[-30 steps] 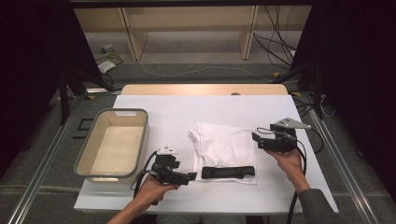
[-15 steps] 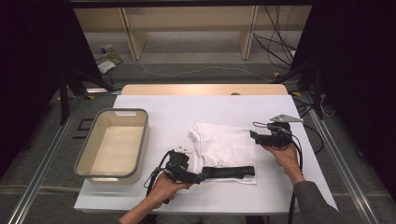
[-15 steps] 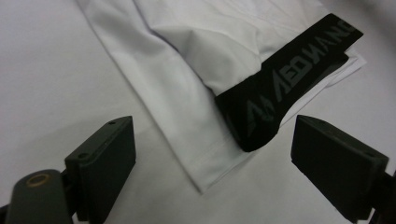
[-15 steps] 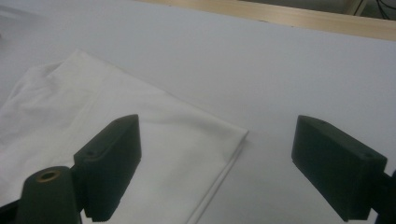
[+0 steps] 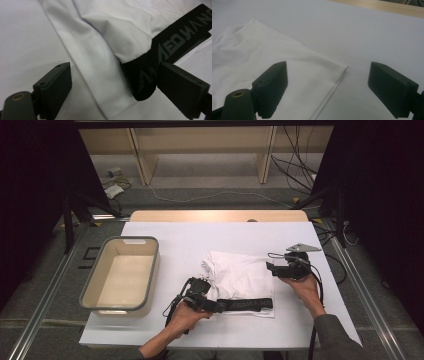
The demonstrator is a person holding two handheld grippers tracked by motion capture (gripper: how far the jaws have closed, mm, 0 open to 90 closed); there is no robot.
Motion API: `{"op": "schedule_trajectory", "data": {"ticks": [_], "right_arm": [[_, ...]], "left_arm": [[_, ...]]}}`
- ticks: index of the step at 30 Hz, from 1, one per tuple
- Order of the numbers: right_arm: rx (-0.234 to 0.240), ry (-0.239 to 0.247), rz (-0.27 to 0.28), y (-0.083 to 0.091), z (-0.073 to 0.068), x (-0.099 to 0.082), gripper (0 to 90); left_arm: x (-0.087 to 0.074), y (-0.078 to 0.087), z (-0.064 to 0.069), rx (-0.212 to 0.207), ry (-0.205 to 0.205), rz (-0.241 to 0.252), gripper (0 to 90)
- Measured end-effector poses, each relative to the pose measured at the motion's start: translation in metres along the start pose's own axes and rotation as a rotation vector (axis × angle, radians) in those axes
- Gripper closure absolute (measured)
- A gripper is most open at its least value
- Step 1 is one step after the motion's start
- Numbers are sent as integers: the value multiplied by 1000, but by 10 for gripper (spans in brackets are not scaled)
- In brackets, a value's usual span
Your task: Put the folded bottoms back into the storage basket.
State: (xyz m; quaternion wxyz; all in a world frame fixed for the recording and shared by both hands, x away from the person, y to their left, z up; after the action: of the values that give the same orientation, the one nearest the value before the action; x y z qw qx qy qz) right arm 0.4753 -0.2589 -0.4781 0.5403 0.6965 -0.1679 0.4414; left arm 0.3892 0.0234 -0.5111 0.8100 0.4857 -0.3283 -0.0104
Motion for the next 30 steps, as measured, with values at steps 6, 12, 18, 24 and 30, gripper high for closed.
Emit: {"op": "schedule_trajectory", "data": {"ticks": [6, 12, 18, 24, 30], "right_arm": [[-7, 3, -7, 0, 0, 0, 178], [-18, 30, -20, -3, -3, -1, 180], [-22, 38, -32, -5, -4, -1, 183], [-19, 37, -33, -5, -4, -1, 185], [-15, 40, -35, -6, -3, -2, 187]], "left_arm": [[4, -5, 6, 28, -35, -12, 192], [5, -4, 3, 40, -17, 16, 341], [7, -5, 1, 1, 9, 54, 597], [10, -9, 5, -52, 26, 62, 761], [11, -10, 12, -168, 70, 76, 805]]}}
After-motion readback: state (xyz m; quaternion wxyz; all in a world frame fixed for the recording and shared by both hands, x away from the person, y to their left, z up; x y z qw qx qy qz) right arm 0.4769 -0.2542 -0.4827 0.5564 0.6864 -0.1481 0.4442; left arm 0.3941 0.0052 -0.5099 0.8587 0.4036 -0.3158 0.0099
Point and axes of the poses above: each handheld gripper's, and its own axes: y roughly backward along the jaws, x roughly out of its top, z roughly to its right, the point moved 4 cm from there along -y, roughly forward along the jaws, and after that the axes turned 2 degrees about -x, right-handed, at the moved point
